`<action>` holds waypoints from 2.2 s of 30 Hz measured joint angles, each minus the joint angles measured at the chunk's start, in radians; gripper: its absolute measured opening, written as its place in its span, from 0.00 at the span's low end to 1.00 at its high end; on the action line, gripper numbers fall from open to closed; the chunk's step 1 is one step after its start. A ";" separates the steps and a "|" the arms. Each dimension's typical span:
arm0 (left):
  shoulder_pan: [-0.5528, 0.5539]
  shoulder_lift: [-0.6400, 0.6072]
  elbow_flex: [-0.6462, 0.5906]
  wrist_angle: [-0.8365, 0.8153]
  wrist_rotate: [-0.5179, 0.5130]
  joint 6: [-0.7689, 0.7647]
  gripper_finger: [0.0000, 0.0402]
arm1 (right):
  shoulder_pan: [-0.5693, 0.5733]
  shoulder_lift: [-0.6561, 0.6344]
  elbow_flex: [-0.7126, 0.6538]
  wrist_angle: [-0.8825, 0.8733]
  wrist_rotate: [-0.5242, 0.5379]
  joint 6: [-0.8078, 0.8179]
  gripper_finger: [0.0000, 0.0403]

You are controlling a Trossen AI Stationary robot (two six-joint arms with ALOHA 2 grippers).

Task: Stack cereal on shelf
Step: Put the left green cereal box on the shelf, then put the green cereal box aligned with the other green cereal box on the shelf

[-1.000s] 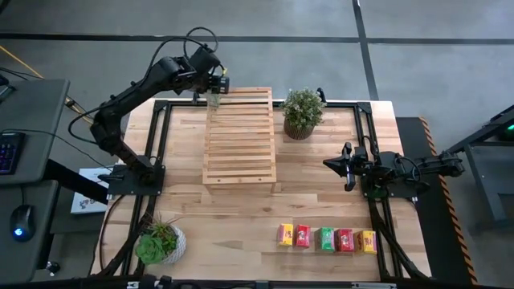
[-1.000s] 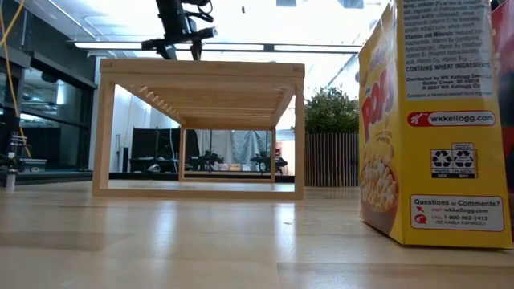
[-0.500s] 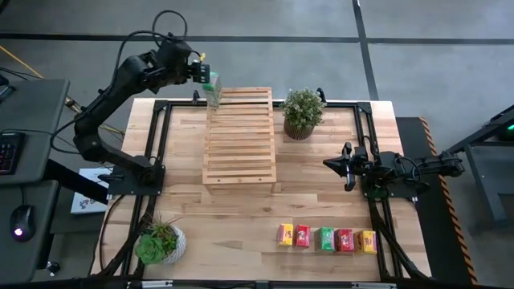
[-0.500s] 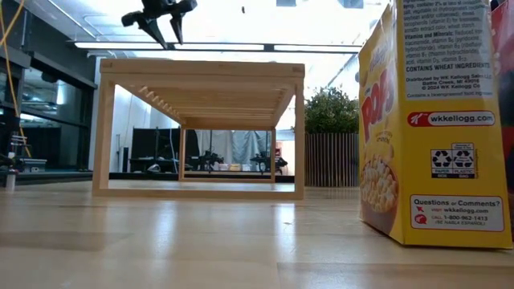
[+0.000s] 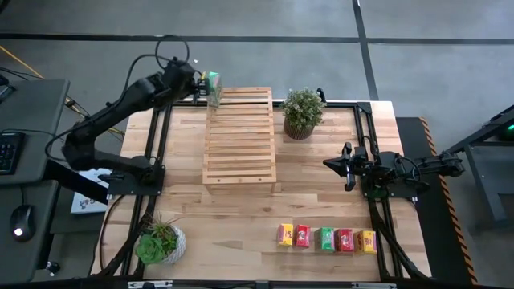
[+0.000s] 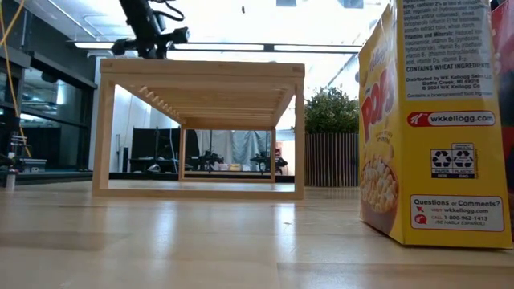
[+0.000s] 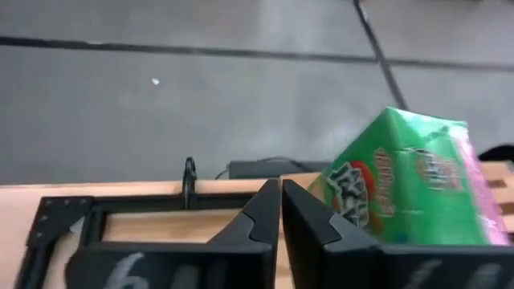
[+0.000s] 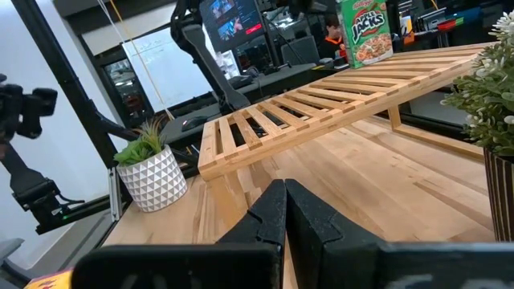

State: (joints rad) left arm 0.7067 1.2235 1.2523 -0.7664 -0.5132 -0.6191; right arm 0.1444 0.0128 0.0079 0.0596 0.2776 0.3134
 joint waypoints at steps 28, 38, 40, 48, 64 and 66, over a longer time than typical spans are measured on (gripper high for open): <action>-0.005 -0.033 -0.184 0.206 0.244 0.018 0.00 | 0.000 0.000 0.000 0.000 0.000 0.000 0.00; -0.041 -0.033 -0.184 0.186 0.249 -0.007 0.00 | 0.000 0.000 0.000 0.000 0.000 0.000 0.00; -0.040 -0.036 -0.184 0.186 0.246 -0.006 0.00 | 0.000 0.000 0.000 0.000 0.000 0.000 0.00; -0.019 -0.177 -0.184 0.186 0.236 0.053 0.00 | 0.000 0.000 0.000 0.000 0.000 0.000 0.00; -0.527 -0.326 -0.192 0.692 0.273 0.228 0.00 | 0.000 0.000 0.000 0.019 0.005 0.001 0.00; -0.595 -0.317 -0.193 0.779 0.268 0.257 0.00 | 0.000 0.000 0.000 0.061 -0.005 0.100 0.00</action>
State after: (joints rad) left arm 0.1118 0.9067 1.0592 0.0121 -0.2455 -0.3619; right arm 0.1444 0.0132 0.0082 0.1203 0.2729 0.4130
